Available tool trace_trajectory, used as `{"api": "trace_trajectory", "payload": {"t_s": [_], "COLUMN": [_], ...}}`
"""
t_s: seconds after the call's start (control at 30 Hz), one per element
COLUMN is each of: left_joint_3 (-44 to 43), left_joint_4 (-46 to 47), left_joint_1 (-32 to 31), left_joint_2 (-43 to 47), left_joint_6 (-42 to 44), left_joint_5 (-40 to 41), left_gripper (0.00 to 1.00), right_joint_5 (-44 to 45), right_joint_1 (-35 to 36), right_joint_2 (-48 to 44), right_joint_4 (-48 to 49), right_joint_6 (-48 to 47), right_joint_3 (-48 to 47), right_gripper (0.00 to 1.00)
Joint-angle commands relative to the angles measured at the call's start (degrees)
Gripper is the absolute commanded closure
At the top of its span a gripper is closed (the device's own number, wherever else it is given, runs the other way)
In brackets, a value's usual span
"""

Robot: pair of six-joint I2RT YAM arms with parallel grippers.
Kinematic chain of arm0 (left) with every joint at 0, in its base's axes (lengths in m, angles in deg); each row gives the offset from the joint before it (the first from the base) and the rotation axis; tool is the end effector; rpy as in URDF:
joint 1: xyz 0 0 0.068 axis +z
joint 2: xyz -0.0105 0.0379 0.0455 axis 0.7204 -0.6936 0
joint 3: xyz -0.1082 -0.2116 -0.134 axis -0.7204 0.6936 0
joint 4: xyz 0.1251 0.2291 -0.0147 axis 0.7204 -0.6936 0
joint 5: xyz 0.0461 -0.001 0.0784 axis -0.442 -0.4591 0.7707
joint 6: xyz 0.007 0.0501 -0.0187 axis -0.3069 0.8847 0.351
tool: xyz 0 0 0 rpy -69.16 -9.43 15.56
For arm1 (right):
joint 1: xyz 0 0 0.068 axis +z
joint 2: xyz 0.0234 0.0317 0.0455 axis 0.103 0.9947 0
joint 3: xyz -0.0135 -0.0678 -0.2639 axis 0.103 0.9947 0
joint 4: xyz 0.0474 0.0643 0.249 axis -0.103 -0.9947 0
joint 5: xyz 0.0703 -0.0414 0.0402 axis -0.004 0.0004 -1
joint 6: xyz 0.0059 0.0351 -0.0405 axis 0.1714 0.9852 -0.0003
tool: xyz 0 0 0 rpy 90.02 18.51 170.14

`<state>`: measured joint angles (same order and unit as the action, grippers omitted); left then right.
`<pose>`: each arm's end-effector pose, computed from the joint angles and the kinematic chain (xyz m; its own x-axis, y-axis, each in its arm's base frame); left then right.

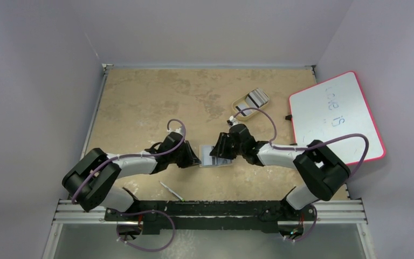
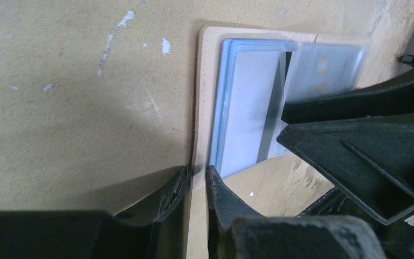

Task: Put the credit cards into the card holder
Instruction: Insert the credit card into the card holder.

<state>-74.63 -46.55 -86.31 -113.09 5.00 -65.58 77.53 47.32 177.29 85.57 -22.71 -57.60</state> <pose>0.1877 -0.1662 0.1294 -0.8960 -0.3677 -0.2490 -0.1175 0.7370 -0.6656 0.2218 0.2027 0.1572 -0.8392 0.2483 -0.4839 -0.1765 0.7173 0.6741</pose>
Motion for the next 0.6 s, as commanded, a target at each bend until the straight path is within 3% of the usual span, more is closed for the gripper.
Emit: {"api": "trace_trajectory", "payload": {"t_s": [0.0, 0.2, 0.47, 0.57], "left_joint_3": [-2.3, -5.9, -13.7, -17.1], "left_joint_4": [-4.8, -14.7, -29.1, -33.9], "left_joint_1": [-0.3, -0.3, -0.2, -0.3], "left_joint_2": [4.4, 11.3, 19.8, 22.6], "left_joint_6": [2.4, 6.5, 12.2, 14.3], "left_joint_5": [4.0, 9.7, 16.4, 18.3], "left_gripper": [0.85, 0.75, 0.44, 0.37], "right_joint_5": [0.4, 8.9, 22.7, 26.7], "right_joint_1": [0.6, -0.2, -6.3, -9.9], "right_joint_2": [-4.9, -9.4, -9.8, -8.6], "right_joint_4": [-5.3, -16.1, -24.7, -24.1], "right_joint_6": [-2.0, -12.7, -29.3, -34.8], "right_joint_3": [-2.1, -9.4, -21.2, -23.8], "right_gripper": [0.57, 0.49, 0.42, 0.41]}}
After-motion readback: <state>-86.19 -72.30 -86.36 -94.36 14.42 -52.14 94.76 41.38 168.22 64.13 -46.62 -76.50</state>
